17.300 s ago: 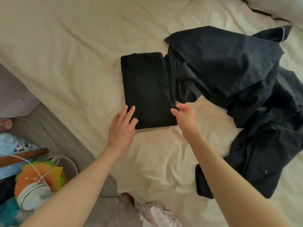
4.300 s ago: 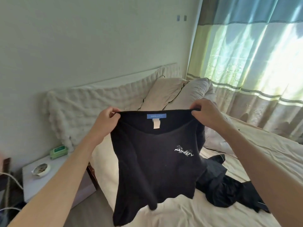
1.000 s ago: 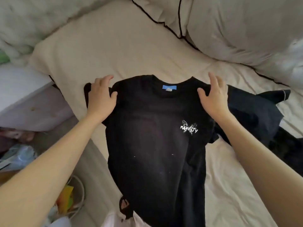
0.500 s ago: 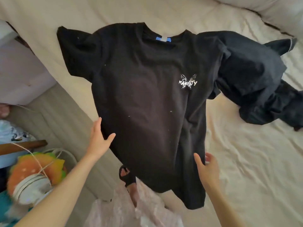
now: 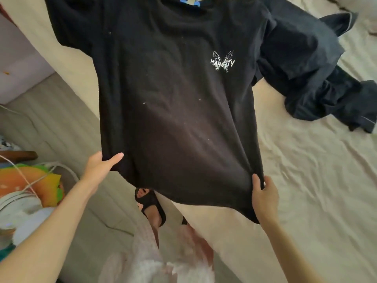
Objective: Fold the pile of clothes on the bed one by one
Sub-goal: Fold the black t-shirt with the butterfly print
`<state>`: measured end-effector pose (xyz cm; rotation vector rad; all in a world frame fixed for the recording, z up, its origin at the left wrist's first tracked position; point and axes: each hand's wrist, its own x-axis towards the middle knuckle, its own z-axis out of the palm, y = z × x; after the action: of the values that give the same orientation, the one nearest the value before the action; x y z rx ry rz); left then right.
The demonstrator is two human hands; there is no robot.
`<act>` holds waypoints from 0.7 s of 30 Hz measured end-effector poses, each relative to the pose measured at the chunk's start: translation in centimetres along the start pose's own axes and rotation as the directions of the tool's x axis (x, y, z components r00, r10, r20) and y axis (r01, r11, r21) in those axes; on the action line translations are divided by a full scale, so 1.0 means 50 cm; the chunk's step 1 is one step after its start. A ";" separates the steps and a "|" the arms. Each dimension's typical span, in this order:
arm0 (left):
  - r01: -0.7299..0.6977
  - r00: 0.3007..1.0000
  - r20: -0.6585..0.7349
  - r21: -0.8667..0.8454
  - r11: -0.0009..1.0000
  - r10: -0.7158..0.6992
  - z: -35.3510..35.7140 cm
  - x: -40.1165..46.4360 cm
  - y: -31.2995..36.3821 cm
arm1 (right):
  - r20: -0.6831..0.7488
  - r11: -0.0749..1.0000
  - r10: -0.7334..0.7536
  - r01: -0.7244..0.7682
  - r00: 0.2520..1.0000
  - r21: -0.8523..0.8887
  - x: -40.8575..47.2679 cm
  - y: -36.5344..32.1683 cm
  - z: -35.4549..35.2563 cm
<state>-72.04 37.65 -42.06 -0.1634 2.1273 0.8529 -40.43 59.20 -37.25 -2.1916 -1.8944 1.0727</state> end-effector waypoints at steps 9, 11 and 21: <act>0.001 0.992 -0.127 -0.089 0.996 -0.013 -0.004 -0.147 -0.095 | 0.003 0.985 -0.164 0.164 0.986 -0.047 0.034 -0.007 -0.127; -0.040 0.984 -0.176 -0.130 0.991 0.017 0.007 -0.193 -0.108 | 0.008 0.983 -0.174 0.174 0.985 -0.063 0.049 -0.004 -0.158; -0.025 0.970 -0.242 -0.056 0.998 0.011 0.111 -0.426 -0.184 | -0.070 0.954 -0.150 0.125 0.986 -0.274 0.090 0.093 -0.306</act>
<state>-50.91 30.56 -33.59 -0.2921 2.3330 0.9471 -28.41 67.98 -29.87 -2.1515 -2.2273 0.7185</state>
